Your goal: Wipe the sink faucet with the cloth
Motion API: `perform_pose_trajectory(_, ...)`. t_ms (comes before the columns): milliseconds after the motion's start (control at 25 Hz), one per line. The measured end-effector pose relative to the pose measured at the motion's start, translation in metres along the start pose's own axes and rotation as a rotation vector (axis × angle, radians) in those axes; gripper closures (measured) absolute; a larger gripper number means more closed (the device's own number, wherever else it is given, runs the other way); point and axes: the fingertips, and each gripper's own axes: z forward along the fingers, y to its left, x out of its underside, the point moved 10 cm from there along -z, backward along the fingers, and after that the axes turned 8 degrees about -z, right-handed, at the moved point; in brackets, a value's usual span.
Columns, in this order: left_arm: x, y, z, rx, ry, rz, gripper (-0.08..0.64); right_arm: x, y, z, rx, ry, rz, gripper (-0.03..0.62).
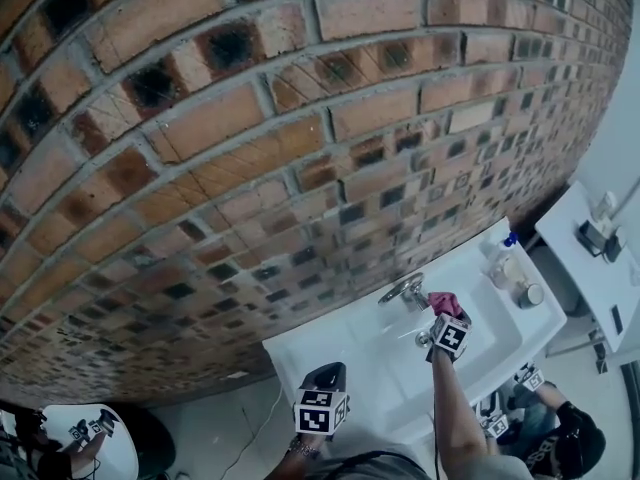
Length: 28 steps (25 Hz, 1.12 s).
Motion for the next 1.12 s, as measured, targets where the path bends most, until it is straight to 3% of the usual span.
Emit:
perform_pose_trajectory(80,0.002,-0.004,0.0,0.006,0.002,0.01,0.544,0.013,0.0,0.013,-0.044,0.075,0.086,0.506)
perform_pose_trajectory(200,0.001,-0.008,0.003,0.021,0.004,0.01,0.545,0.026,0.012,0.017,-0.049,0.151,0.126,0.515)
perform_pose_trajectory(280,-0.001,-0.007,0.005,0.017,0.002,0.005,0.544,0.033,0.02,0.018,-0.104,0.193,0.133,0.524)
perform_pose_trajectory(320,-0.002,-0.007,0.007,0.014,0.0,0.005,0.545,0.035,0.023,0.018,-0.177,0.225,0.094,0.526)
perform_pose_trajectory(400,-0.002,-0.008,0.011,0.015,-0.001,0.008,0.544,0.032,0.033,0.014,-0.402,0.291,-0.032,0.516)
perform_pose_trajectory(480,0.0,-0.012,0.014,0.027,0.006,0.016,0.544,0.018,0.036,0.001,-0.541,0.265,-0.102,0.512)
perform_pose_trajectory(560,0.002,-0.016,0.017,0.041,0.014,0.021,0.543,-0.003,0.029,-0.006,-0.52,0.153,-0.066,0.511)
perform_pose_trajectory(640,0.002,-0.017,0.018,0.045,0.017,0.021,0.544,-0.023,0.022,0.004,-0.437,0.059,-0.007,0.508)
perform_pose_trajectory(880,0.004,-0.01,0.007,0.02,0.011,0.01,0.544,-0.043,0.048,0.039,-0.302,0.095,-0.104,0.506)
perform_pose_trajectory(1000,0.005,-0.001,0.002,0.003,0.005,-0.003,0.545,-0.052,0.044,0.039,-0.385,0.059,0.072,0.508)
perform_pose_trajectory(1120,0.005,0.007,0.001,-0.011,0.0,-0.023,0.544,-0.063,0.034,0.022,-0.514,-0.065,0.228,0.509)
